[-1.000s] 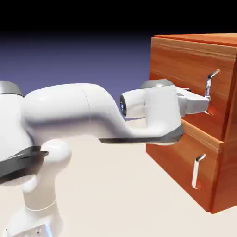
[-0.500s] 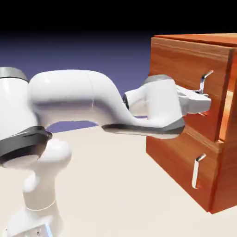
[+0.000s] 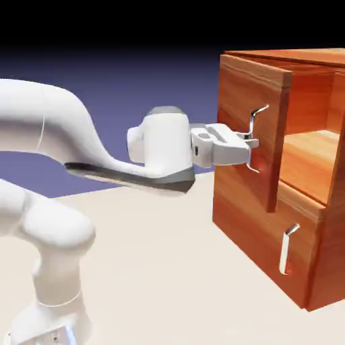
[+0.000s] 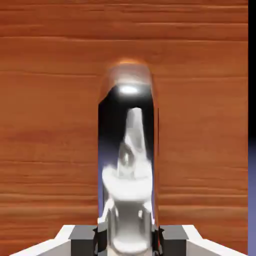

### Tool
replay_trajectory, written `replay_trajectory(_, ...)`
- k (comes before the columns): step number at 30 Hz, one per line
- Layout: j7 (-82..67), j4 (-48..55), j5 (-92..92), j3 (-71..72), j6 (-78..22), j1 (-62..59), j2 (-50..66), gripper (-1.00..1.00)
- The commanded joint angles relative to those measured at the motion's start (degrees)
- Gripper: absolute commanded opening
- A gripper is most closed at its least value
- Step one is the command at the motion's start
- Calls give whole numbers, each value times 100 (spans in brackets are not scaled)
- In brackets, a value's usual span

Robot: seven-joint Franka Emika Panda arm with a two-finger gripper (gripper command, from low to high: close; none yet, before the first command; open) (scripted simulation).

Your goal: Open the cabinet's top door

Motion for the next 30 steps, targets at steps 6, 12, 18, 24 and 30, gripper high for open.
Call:
replay_trajectory(6,0,-557,900,1247,-45,-1141,-289,-100)
replay_trajectory(12,0,-952,1839,2493,179,-2264,-673,-100)
replay_trajectory(18,-7,-1213,2807,3725,742,-3478,-1178,-100)
replay_trajectory(24,-50,-1361,3692,4744,1631,-4724,-1806,-100)
replay_trajectory(30,-1236,-1756,5188,5042,1490,-4673,-2435,-100)
